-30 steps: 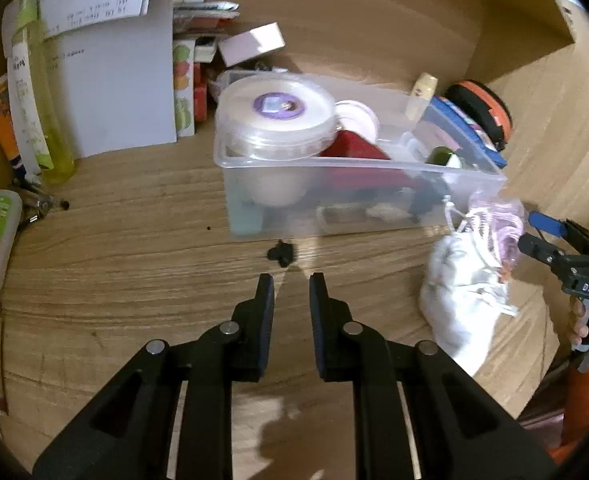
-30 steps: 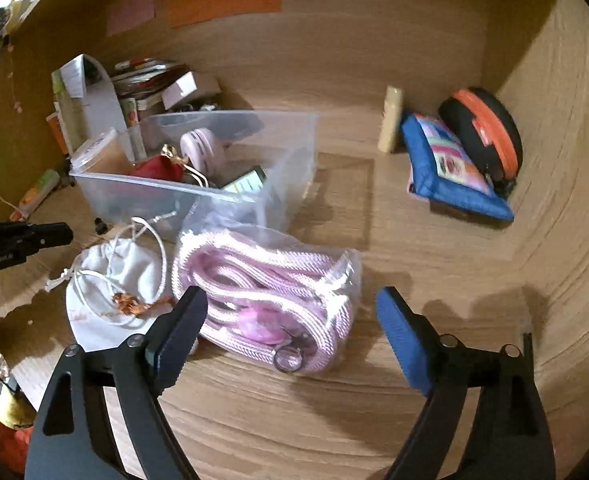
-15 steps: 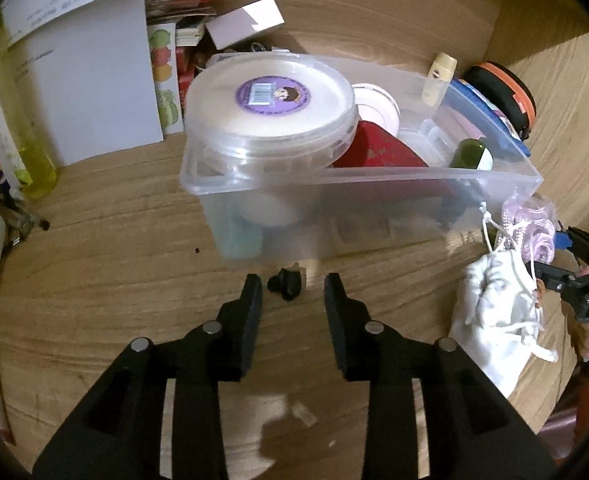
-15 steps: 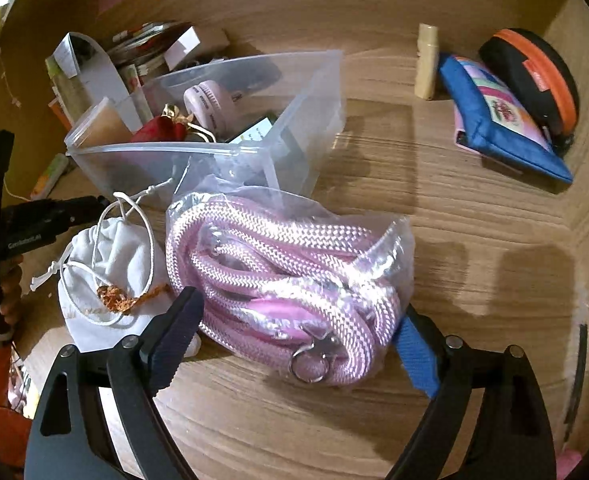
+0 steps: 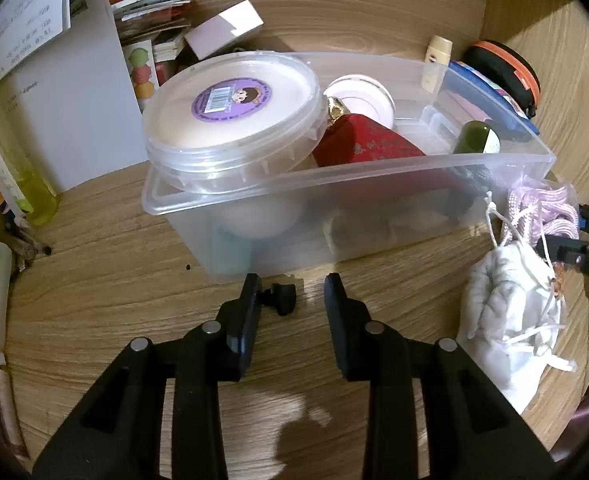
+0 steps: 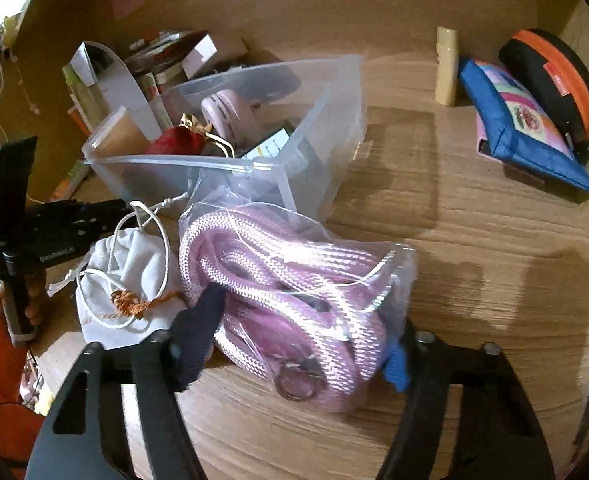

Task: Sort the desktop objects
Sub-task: 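Lift the bagged pink rope off the desk with the right tool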

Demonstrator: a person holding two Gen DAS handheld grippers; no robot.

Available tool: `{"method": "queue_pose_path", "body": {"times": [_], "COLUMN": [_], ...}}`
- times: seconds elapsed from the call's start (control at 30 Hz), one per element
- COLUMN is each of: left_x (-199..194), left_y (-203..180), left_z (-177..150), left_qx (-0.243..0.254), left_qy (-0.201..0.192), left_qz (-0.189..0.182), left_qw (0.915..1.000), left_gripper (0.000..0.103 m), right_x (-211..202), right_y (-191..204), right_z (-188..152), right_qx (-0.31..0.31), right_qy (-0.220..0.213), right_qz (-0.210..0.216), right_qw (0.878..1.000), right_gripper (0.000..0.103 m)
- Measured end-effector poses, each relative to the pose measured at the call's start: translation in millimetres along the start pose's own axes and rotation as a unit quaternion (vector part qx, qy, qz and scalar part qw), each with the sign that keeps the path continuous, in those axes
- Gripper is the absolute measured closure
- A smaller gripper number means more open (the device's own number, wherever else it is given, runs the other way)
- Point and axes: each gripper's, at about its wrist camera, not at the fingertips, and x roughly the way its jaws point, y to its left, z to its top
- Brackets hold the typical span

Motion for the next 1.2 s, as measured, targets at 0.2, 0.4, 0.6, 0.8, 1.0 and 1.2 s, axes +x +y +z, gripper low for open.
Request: {"method": "queue_pose_path", "body": {"times": [0.2, 0.4, 0.6, 0.8, 1.0, 1.2], "left_x": [-3.1, -22.4, -51.0, -56.9, -25.8, -9.4], "left_y": [-0.4, -1.2, -1.9, -0.9, 2.2, -4.6], "left_z": [-1.1, -6.2, -12.9, -16.0, -9.9, -1.6], "left_qx": [-0.006, -0.007, -0.008, 0.005, -0.002, 0.000], "left_qy": [-0.005, -0.033, -0.064, -0.068, -0.019, -0.007], "left_qz": [0.000, 0.000, -0.010, -0.007, -0.016, -0.002], "left_qw": [1.0000, 0.9994, 0.9979, 0.9976, 0.9997, 1.0000], "left_gripper": [0.087, 0.087, 0.087, 0.087, 0.086, 0.063], "right_x": [-20.6, -41.2, -64.0, -90.1, -117.8, -130.8], "right_y": [2.6, 19.6, 34.7, 31.3, 20.8, 11.7], "right_z": [-5.2, -9.1, -14.5, -19.7, -23.9, -20.0], "right_qx": [-0.002, -0.033, -0.055, -0.032, -0.002, 0.011], "right_qy": [-0.028, -0.059, -0.088, -0.110, -0.133, -0.146], "right_qz": [-0.009, -0.038, -0.068, -0.094, -0.109, -0.115], "right_qw": [1.000, 0.997, 0.992, 0.989, 0.985, 0.982], "right_gripper": [0.067, 0.078, 0.080, 0.080, 0.080, 0.080]}}
